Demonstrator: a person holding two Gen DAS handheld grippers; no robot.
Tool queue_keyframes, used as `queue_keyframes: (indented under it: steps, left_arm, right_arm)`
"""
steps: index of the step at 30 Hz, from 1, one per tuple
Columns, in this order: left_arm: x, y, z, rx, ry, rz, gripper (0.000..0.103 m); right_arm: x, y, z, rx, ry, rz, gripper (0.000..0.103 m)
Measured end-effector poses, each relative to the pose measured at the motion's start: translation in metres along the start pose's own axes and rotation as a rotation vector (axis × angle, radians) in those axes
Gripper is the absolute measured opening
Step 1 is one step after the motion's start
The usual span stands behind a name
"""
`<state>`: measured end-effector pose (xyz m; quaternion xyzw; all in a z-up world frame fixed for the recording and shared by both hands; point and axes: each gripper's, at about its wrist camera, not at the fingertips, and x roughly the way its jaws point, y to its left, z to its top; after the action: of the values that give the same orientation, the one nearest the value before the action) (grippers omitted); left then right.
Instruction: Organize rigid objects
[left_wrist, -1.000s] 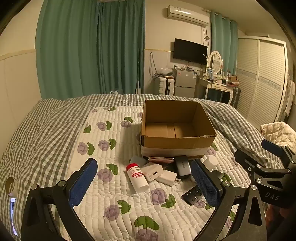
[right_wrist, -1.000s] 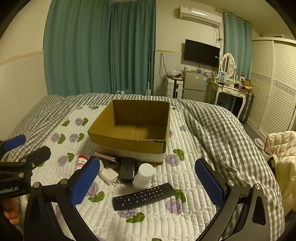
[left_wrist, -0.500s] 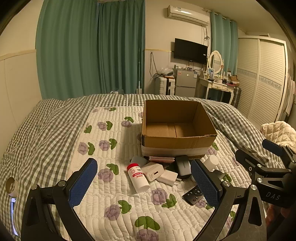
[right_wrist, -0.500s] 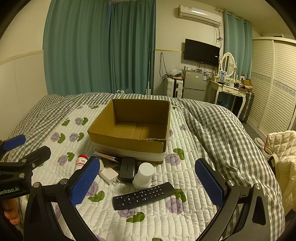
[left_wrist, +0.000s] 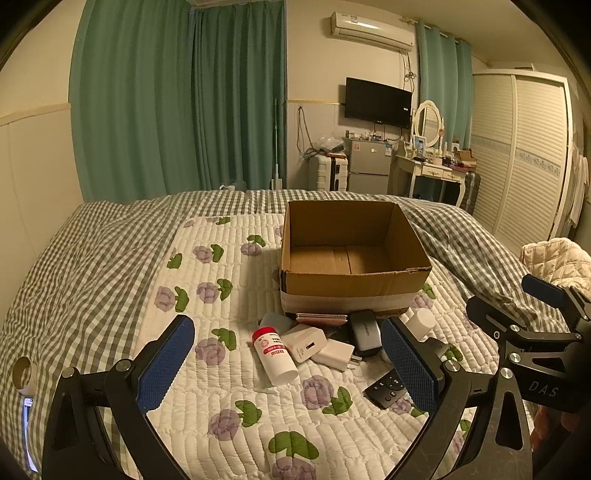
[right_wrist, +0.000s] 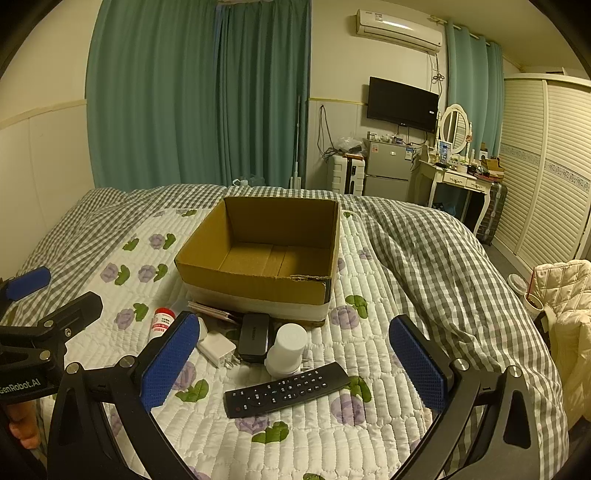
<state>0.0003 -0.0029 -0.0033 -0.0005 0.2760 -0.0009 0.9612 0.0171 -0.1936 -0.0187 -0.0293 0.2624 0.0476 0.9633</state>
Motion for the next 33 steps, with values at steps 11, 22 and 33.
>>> queue_keyframes:
  steps: [11,22,33]
  left_arm:
    - [0.0011,0.0005,-0.0004,-0.005,0.005,0.001,0.103]
    - [0.0013,0.0013,-0.0013,-0.006,0.007,0.002,0.103]
    - [0.0013,0.0013,-0.0011,-0.006,0.007,0.002,0.103]
  right_arm:
    - [0.0016,-0.0007,-0.0019,-0.001,0.002,0.0,0.103]
    - [-0.0001,0.002,-0.0033,-0.004,0.007,0.001,0.103]
    - [0.001,0.0036,-0.003,-0.006,0.009,0.001,0.103]
